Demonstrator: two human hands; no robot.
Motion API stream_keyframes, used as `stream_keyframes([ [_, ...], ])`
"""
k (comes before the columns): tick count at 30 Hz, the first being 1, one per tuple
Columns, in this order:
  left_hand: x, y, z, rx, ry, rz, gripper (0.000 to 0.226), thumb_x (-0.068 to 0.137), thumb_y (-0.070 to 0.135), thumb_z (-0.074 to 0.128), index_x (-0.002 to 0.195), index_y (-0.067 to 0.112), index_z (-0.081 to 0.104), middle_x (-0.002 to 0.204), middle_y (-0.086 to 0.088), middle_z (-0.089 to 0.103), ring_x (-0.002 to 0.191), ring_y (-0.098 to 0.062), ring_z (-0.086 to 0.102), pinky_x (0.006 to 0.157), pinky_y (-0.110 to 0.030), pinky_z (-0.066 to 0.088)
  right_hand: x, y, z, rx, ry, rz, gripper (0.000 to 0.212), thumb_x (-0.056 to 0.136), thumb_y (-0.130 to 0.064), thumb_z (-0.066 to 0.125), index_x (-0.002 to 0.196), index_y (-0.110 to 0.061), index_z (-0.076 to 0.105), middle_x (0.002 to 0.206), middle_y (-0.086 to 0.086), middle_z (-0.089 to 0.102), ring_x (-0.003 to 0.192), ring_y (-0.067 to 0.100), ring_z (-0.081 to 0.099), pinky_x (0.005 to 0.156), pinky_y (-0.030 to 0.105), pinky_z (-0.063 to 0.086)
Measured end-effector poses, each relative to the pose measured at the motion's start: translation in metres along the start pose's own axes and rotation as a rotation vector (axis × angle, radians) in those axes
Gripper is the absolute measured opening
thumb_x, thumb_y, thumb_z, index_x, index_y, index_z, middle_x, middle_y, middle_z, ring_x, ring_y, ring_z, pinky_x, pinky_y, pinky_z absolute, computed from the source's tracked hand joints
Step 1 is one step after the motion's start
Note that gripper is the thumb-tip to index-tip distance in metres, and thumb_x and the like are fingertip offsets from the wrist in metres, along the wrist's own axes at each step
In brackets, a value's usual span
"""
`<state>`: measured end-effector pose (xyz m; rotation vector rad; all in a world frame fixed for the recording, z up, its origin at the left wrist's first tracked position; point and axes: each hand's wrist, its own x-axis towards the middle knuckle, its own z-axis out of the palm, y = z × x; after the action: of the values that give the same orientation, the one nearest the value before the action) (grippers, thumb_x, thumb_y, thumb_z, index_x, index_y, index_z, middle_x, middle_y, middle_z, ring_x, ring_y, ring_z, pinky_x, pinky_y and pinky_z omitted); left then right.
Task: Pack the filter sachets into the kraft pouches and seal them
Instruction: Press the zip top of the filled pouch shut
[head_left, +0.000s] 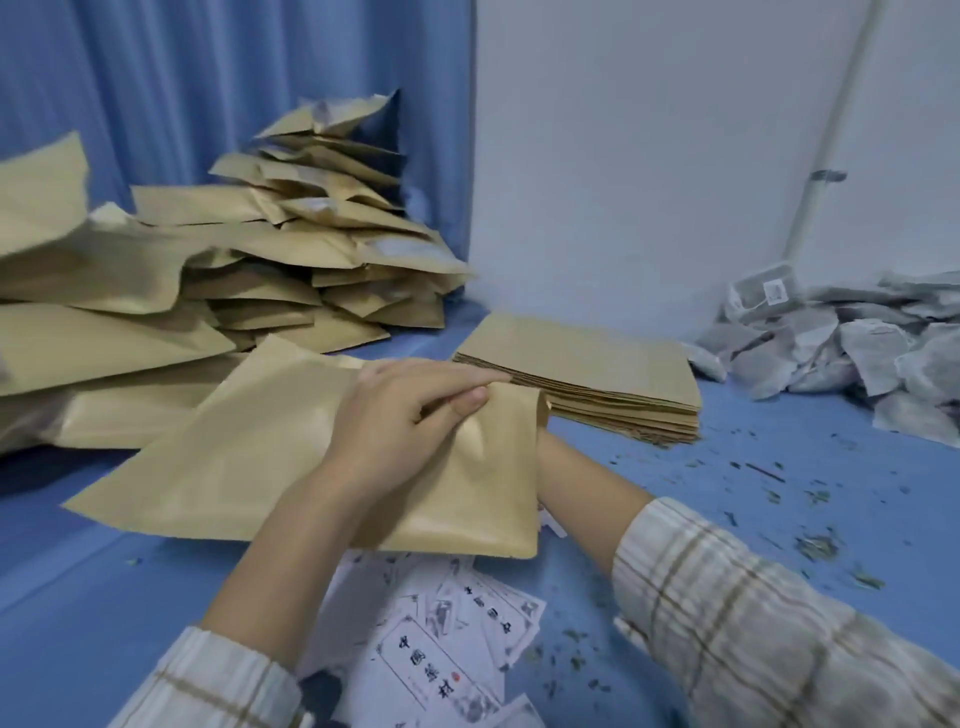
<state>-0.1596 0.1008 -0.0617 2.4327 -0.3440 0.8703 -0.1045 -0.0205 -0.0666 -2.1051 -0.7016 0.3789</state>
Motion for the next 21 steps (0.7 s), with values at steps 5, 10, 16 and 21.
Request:
stream_keyframes([
  [5,-0.012,-0.036,0.006,-0.098,-0.034,-0.130,0.019,0.093,0.031,0.057,0.106,0.035,0.071,0.105,0.020,0.070,0.101,-0.005,0.062,0.093,-0.036,0.044,0.029,0.011,0.034,-0.079,-0.044,-0.084,0.039,0.101,-0.001,0.018,0.071,-0.005,0.043,0.071,0.007,0.044,0.063,0.008,0.034,0.047,0.008,0.031],
  [10,-0.016,-0.053,0.022,-0.069,0.036,-0.176,0.019,0.092,0.029,0.058,0.104,0.034,0.072,0.100,0.020,0.071,0.092,-0.002,0.061,0.087,-0.022,0.042,0.034,0.046,0.024,-0.037,-0.017,-0.072,0.027,0.100,-0.008,0.034,0.079,-0.008,0.050,0.060,-0.003,0.046,0.054,0.004,0.042,0.045,0.010,0.033],
  [16,-0.008,-0.053,0.032,-0.063,0.033,-0.200,0.019,0.091,0.030,0.059,0.105,0.035,0.072,0.101,0.018,0.071,0.092,0.000,0.059,0.086,-0.018,0.040,0.008,0.098,-0.038,-0.174,0.065,-0.199,0.017,0.084,-0.011,0.065,0.085,-0.028,0.067,0.091,-0.007,0.065,0.084,0.003,0.058,0.077,0.015,0.042],
  [21,0.002,-0.045,0.038,-0.172,-0.050,-0.244,0.020,0.092,0.031,0.058,0.103,0.042,0.069,0.103,0.026,0.068,0.101,0.006,0.058,0.089,-0.013,0.041,-0.001,0.130,-0.063,-0.558,-0.160,-0.169,0.051,0.081,-0.044,0.067,0.127,-0.025,0.055,0.129,-0.016,0.045,0.121,0.002,0.033,0.103,0.017,0.024],
])
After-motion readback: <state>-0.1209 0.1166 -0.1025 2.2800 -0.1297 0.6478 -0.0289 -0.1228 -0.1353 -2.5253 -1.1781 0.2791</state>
